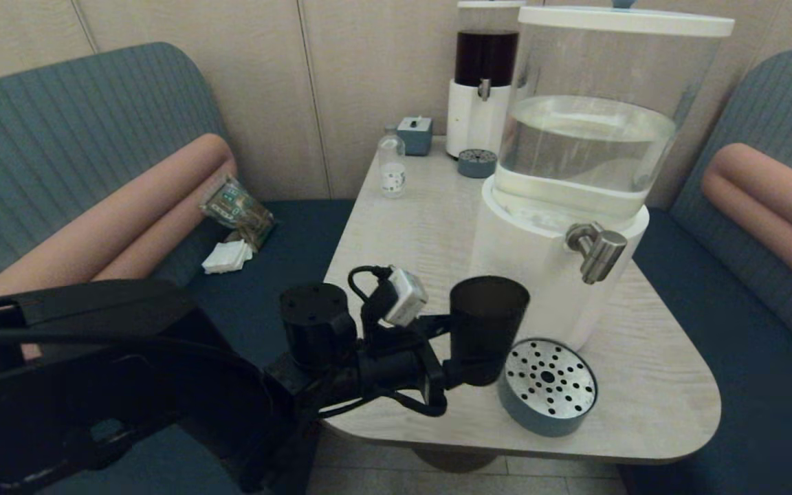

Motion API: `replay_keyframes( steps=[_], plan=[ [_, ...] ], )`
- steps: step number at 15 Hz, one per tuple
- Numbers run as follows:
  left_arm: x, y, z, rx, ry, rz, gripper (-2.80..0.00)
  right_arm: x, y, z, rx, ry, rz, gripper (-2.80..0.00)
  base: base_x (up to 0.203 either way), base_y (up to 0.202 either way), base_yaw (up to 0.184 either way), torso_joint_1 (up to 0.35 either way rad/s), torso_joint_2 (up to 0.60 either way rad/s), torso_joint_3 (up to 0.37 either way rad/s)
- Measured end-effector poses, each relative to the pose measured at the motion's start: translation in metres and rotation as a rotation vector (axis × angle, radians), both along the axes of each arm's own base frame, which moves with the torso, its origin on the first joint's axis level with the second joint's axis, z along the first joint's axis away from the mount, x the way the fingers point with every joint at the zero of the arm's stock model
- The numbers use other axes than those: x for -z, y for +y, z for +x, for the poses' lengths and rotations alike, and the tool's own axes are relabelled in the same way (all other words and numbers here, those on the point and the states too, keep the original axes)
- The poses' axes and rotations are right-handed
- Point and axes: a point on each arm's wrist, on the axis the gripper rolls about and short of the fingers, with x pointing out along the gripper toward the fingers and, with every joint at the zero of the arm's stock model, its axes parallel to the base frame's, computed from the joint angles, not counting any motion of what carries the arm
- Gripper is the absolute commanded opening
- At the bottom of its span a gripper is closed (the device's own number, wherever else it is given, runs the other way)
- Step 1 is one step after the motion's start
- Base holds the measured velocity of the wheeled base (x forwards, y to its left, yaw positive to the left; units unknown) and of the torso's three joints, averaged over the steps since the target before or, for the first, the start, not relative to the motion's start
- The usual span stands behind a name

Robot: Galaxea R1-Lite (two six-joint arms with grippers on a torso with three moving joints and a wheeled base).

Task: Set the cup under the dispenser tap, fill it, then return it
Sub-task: Place the cup next to the water dispenser

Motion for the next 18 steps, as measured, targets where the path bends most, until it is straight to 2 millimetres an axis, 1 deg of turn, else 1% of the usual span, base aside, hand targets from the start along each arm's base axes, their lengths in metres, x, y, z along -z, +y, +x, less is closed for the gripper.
replay_keyframes(
  steps=[3, 6, 7, 10, 13, 16, 18],
  plan=[
    [-0.015, 0.042, 0.023, -0.134, -0.023, -0.032, -2.80, 0.000, 0.000, 0.000, 0.000, 0.000, 0.000, -2.80, 0.000, 0.000, 0.000, 0.000, 0.00, 0.000],
    [-0.029, 0.084, 0.049, -0.262, -0.063, -0.118, -2.80, 0.000, 0.000, 0.000, 0.000, -0.001, 0.000, -2.80, 0.000, 0.000, 0.000, 0.000, 0.00, 0.000],
    [-0.029, 0.095, 0.058, -0.294, -0.055, -0.141, -2.80, 0.000, 0.000, 0.000, 0.000, -0.001, 0.000, -2.80, 0.000, 0.000, 0.000, 0.000, 0.00, 0.000],
    [-0.024, 0.124, 0.083, -0.380, -0.065, -0.152, -2.80, 0.000, 0.000, 0.000, 0.000, -0.001, -0.001, -2.80, 0.000, 0.000, 0.000, 0.000, 0.00, 0.000],
    [-0.010, 0.140, 0.107, -0.426, -0.071, -0.147, -2.80, 0.000, 0.000, 0.000, 0.000, 0.000, -0.001, -2.80, 0.000, 0.000, 0.000, 0.000, 0.00, 0.000],
    [0.009, 0.142, 0.128, -0.440, -0.076, -0.141, -2.80, 0.000, 0.000, 0.000, 0.000, -0.001, 0.000, -2.80, 0.000, 0.000, 0.000, 0.000, 0.00, 0.000],
    [0.026, 0.141, 0.140, -0.443, -0.072, -0.131, -2.80, 0.000, 0.000, 0.000, 0.000, -0.001, -0.001, -2.80, 0.000, 0.000, 0.000, 0.000, 0.00, 0.000]
  ],
)
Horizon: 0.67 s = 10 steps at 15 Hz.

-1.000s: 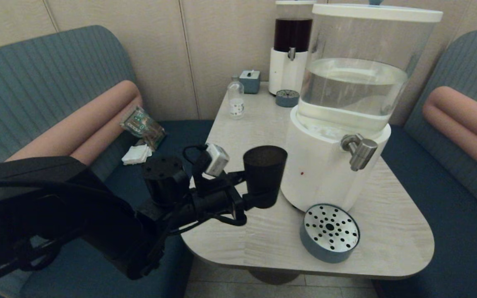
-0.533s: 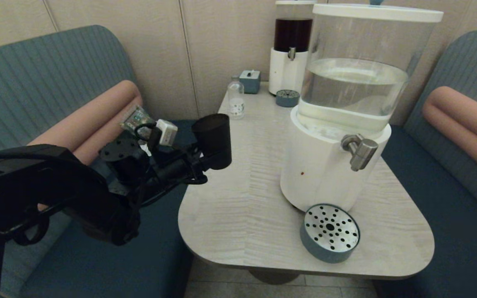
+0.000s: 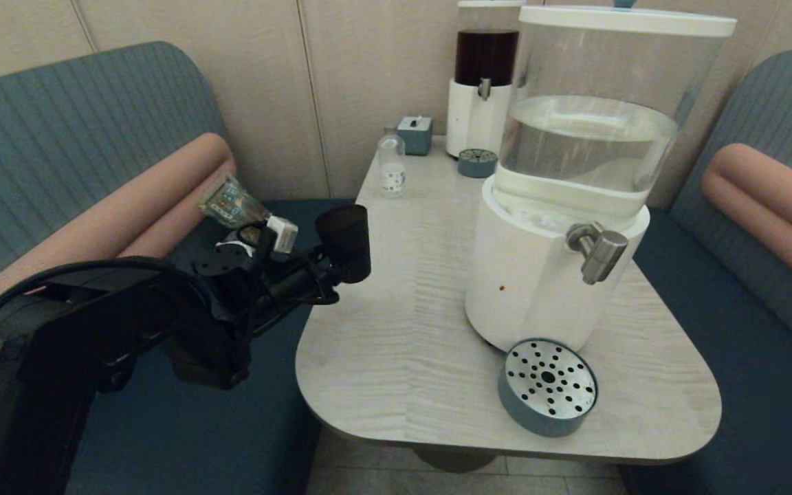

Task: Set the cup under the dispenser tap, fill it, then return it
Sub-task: Place the cup next to the water dispenser

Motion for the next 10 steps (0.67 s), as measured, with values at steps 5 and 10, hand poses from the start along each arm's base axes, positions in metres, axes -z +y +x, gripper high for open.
replay_keyframes(
  steps=[5, 10],
  plan=[
    [0.034, -0.002, 0.012, -0.002, 0.046, 0.014, -2.80, 0.000, 0.000, 0.000, 0.000, 0.000, 0.001, -2.80, 0.000, 0.000, 0.000, 0.000, 0.00, 0.000],
    [0.045, -0.003, 0.018, -0.002, 0.055, 0.014, -2.80, 0.000, 0.000, 0.000, 0.000, 0.000, 0.001, -2.80, 0.000, 0.000, 0.000, 0.000, 0.00, 0.000]
  ],
)
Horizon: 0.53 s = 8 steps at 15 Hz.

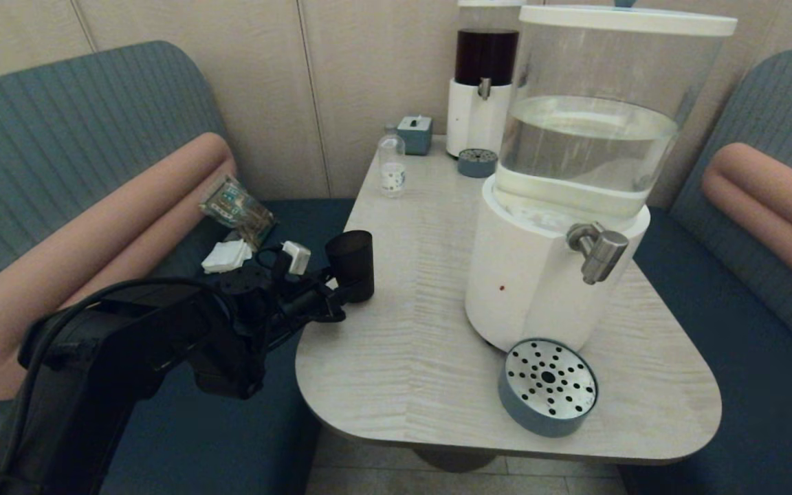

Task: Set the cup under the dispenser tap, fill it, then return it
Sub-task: Place the cup next to the water dispenser

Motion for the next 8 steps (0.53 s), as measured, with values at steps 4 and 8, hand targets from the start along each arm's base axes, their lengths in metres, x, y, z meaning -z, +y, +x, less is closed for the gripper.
replay_keyframes(
  steps=[4, 8],
  plan=[
    [0.0024, -0.0002, 0.0003, 0.000, 0.004, 0.002, -2.80, 0.0000, 0.0000, 0.0000, 0.000, 0.000, -0.001, -2.80, 0.000, 0.000, 0.000, 0.000, 0.00, 0.000],
    [0.0051, -0.0004, 0.0003, 0.000, 0.010, 0.004, 0.00, 0.0000, 0.0000, 0.0000, 0.000, 0.000, -0.002, -2.80, 0.000, 0.000, 0.000, 0.000, 0.00, 0.000]
  ],
)
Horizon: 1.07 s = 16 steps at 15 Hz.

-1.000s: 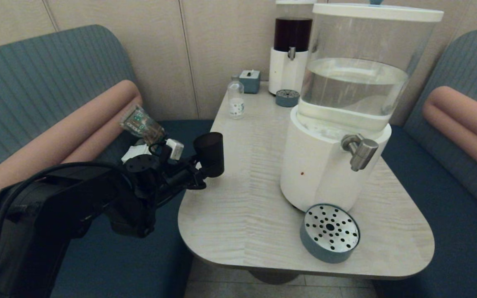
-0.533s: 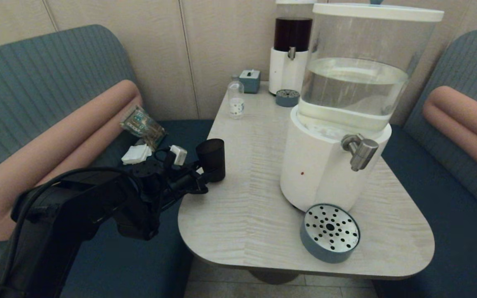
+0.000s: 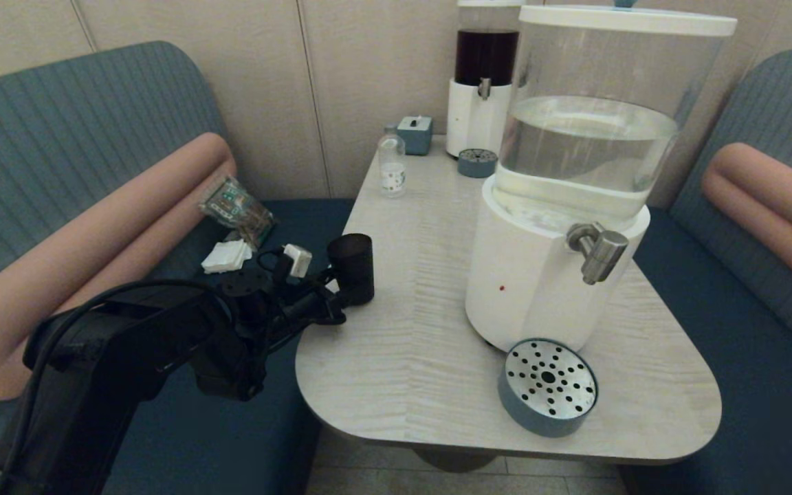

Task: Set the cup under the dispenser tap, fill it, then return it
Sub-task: Place the cup next to the water dispenser

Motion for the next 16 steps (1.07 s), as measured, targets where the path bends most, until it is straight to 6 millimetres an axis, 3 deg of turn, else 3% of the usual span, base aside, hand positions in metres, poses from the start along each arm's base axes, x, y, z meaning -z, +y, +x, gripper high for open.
replay_keyframes(
  steps=[11, 16],
  plan=[
    [-0.006, 0.002, -0.010, -0.008, 0.009, 0.015, 0.00, 0.000, 0.000, 0.000, 0.000, 0.000, 0.002, -2.80, 0.000, 0.000, 0.000, 0.000, 0.00, 0.000],
    [-0.013, 0.005, -0.028, -0.008, 0.042, 0.028, 0.00, 0.000, 0.000, 0.000, 0.000, 0.000, 0.002, -2.80, 0.000, 0.000, 0.000, 0.000, 0.00, 0.000]
  ],
)
